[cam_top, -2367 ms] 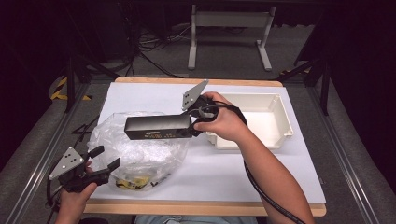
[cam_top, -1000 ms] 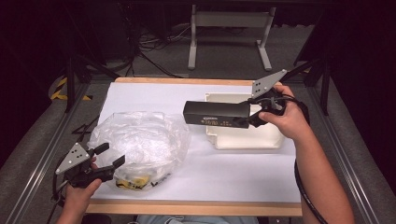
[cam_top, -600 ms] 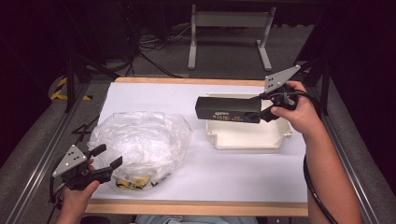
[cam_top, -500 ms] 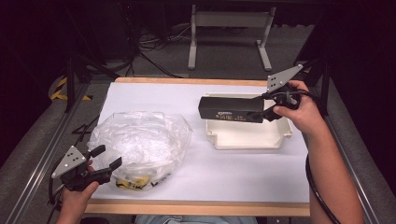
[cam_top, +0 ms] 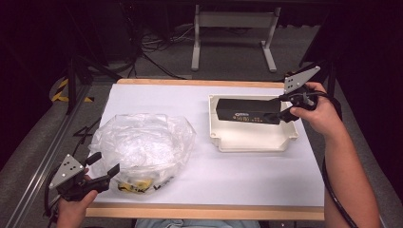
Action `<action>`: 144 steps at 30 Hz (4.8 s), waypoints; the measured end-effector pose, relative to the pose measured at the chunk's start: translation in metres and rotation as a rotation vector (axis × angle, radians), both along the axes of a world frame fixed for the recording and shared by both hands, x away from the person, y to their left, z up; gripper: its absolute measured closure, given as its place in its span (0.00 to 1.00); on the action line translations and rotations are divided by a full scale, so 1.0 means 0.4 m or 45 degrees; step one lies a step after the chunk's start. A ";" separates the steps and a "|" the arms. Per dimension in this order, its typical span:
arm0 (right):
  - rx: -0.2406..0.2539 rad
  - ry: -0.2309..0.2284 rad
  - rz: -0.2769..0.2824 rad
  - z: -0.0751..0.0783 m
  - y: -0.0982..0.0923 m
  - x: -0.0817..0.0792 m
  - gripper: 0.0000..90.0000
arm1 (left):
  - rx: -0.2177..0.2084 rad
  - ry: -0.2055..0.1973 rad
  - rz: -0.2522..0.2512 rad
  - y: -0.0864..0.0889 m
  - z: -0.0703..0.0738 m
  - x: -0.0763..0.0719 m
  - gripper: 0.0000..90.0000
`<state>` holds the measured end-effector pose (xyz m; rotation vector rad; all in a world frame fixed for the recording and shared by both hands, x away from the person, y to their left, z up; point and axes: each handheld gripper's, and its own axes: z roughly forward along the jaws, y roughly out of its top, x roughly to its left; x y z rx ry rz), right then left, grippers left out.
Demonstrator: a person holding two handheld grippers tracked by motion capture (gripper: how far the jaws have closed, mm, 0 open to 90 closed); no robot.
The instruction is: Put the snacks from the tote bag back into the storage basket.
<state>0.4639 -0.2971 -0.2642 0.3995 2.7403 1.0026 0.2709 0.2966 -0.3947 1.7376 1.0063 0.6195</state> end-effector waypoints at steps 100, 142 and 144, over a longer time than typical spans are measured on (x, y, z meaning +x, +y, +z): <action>-0.326 0.232 -0.115 -0.267 -0.091 0.157 0.39 | -0.095 0.021 -0.009 0.014 0.001 -0.016 0.26; 0.087 0.014 -0.359 -0.101 -0.101 -0.004 0.11 | -0.102 0.024 -0.039 0.011 0.002 0.002 0.26; 0.135 0.002 -0.390 -0.097 -0.099 -0.028 0.11 | -0.099 0.024 -0.040 0.007 -0.001 0.004 0.26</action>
